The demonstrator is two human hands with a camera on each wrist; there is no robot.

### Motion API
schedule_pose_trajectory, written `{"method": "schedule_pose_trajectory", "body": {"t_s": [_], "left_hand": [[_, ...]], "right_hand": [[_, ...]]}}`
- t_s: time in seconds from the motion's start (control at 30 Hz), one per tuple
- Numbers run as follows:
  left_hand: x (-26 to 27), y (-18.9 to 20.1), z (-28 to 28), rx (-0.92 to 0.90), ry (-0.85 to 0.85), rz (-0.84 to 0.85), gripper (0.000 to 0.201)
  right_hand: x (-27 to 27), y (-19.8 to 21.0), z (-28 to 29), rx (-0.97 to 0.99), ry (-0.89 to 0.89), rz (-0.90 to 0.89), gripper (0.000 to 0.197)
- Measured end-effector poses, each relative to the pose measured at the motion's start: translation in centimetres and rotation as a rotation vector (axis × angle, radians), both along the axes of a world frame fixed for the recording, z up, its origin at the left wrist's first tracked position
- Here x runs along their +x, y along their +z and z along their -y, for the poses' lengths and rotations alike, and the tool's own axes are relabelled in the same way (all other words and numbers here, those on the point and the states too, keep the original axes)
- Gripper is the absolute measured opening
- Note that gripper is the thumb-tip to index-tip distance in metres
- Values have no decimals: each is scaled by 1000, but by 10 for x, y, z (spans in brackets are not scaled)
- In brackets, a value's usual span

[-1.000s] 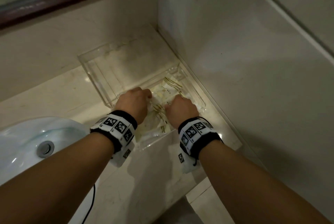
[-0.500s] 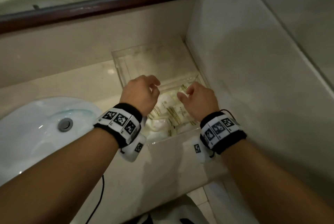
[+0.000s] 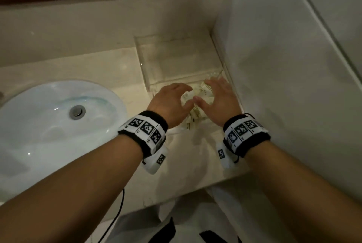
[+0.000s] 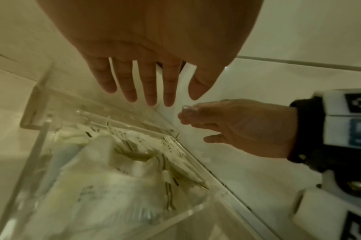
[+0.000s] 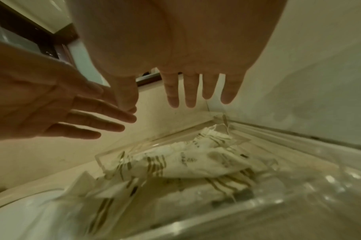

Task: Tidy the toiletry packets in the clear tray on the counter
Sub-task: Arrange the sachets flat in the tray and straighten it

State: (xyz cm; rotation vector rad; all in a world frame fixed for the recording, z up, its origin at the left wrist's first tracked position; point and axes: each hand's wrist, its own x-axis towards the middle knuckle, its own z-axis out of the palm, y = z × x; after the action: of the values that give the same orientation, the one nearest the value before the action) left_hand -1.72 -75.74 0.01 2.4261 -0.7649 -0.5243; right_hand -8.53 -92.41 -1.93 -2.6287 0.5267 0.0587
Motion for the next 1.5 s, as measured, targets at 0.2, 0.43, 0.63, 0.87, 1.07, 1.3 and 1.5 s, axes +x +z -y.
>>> {"method": "schedule_pose_trajectory", "body": {"t_s": [0.2, 0.43, 0.63, 0.87, 1.07, 1.3, 1.5], "left_hand": [[-13, -39, 11, 162, -93, 68, 80], [-19, -70, 24, 420, -177, 129, 98], [-16, -87, 23, 429, -178, 179, 96], [-13, -92, 25, 406, -154, 203, 92], [-12, -92, 25, 421, -169, 217, 93], [-9, -79, 26, 398, -157, 175, 100], [-8, -73, 25, 260, -86, 198, 106]], "right_hand": [[5, -27, 2, -54, 149, -88, 75], [4, -57, 1, -35, 208, -281, 76], [2, -74, -2, -142, 203, -231, 75], [5, -81, -5, -152, 166, -195, 75], [6, -78, -6, -133, 159, -213, 74], [11, -63, 2, -14, 176, -321, 73], [12, -43, 2, -28, 132, -142, 70]]}}
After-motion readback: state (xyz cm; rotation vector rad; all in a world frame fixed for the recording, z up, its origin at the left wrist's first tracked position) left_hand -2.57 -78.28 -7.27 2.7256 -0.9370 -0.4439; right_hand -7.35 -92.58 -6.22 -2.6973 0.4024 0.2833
